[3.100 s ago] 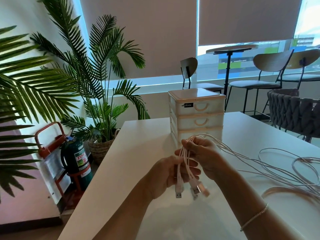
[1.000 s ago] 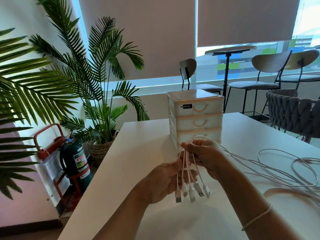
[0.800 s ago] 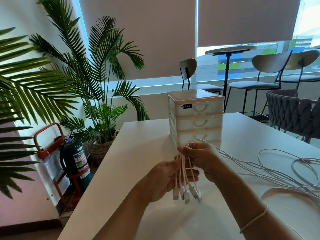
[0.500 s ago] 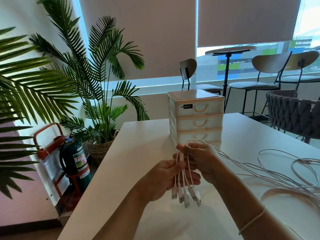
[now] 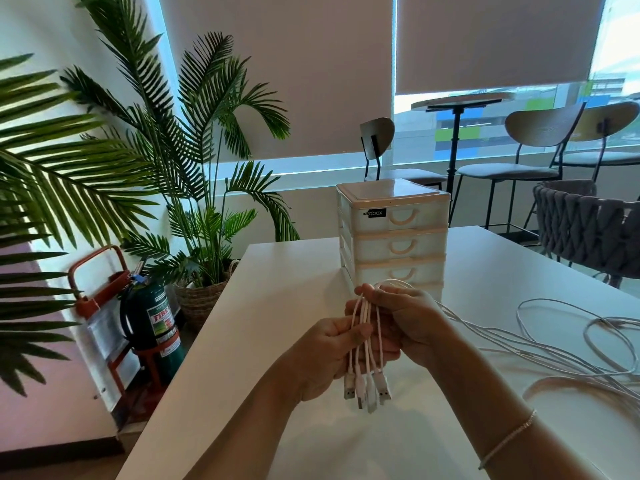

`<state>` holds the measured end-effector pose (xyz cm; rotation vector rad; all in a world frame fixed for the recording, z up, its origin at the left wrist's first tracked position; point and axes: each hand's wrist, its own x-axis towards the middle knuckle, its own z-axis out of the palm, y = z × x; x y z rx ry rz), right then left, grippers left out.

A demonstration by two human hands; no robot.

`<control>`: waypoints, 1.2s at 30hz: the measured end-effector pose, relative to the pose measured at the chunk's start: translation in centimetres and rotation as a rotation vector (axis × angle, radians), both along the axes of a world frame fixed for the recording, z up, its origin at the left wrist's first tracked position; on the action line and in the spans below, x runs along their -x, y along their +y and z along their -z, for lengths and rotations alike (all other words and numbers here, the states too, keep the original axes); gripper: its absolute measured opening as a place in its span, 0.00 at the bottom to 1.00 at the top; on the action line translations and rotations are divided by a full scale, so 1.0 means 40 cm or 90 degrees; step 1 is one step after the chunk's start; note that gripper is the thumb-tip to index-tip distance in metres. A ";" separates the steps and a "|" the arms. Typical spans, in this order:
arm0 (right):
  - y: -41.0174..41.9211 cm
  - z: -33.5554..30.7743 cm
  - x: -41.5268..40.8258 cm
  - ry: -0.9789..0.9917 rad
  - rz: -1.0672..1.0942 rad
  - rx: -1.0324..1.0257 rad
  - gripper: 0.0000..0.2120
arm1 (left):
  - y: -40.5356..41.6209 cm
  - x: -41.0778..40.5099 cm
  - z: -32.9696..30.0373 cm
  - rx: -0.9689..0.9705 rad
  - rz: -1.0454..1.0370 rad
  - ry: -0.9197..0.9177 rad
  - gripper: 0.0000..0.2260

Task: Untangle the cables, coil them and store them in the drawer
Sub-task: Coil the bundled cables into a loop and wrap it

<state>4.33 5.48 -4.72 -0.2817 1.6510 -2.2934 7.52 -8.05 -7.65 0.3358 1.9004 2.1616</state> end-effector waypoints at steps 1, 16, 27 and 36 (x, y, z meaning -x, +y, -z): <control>0.001 0.000 0.002 0.002 -0.004 -0.001 0.07 | 0.000 0.001 0.000 -0.012 -0.002 -0.008 0.10; 0.014 0.000 0.013 0.045 0.011 -0.128 0.07 | -0.005 0.003 0.000 -0.048 -0.011 -0.033 0.12; 0.009 0.001 0.010 0.037 0.023 -0.020 0.11 | -0.006 0.009 0.006 -0.048 -0.011 -0.029 0.12; 0.003 0.012 0.021 0.024 0.046 -0.014 0.09 | -0.008 0.015 0.012 -0.056 0.000 -0.019 0.12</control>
